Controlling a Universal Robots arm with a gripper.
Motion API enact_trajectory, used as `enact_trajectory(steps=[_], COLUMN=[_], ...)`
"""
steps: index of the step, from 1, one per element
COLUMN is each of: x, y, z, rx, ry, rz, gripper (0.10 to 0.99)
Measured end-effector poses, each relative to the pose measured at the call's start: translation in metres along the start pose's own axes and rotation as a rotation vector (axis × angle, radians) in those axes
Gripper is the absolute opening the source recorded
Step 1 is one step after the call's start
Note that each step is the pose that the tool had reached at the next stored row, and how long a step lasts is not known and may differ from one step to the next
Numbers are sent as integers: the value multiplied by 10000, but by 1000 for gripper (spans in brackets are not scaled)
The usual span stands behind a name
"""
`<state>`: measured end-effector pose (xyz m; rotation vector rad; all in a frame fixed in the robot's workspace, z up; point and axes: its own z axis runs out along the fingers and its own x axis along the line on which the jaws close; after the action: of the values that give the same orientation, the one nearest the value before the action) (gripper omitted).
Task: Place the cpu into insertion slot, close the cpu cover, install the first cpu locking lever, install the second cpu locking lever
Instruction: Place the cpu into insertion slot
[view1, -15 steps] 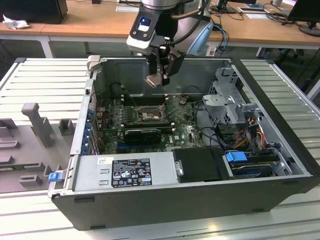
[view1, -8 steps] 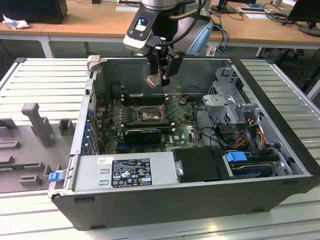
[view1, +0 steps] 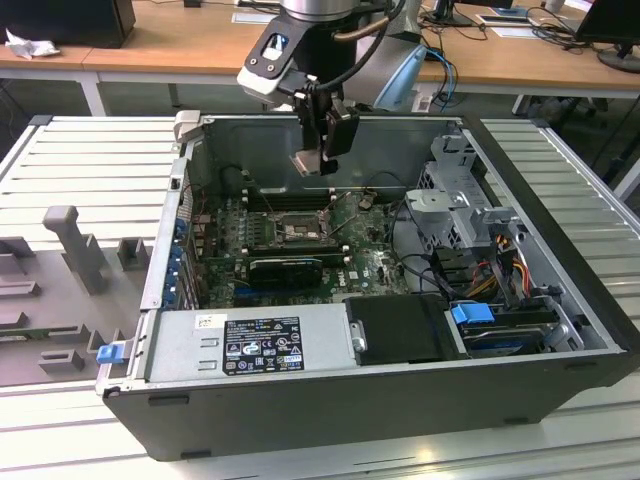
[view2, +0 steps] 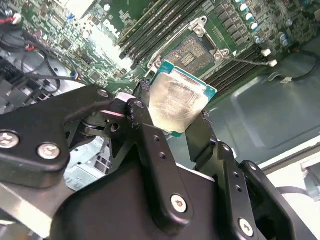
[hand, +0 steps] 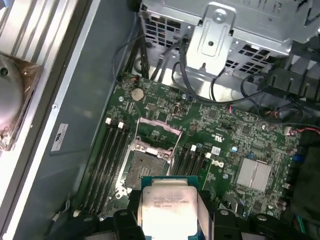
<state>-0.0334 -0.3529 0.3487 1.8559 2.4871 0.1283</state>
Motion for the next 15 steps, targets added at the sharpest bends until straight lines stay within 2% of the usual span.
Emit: enact_trajectory(steps=[5, 12, 15], x=[0, -1, -1], y=[0, -4, -5], z=[5, 47, 52], rx=[-14, -13, -22], ry=[-58, -68, -87], rz=[658, 746, 995], gripper=[529, 529, 529])
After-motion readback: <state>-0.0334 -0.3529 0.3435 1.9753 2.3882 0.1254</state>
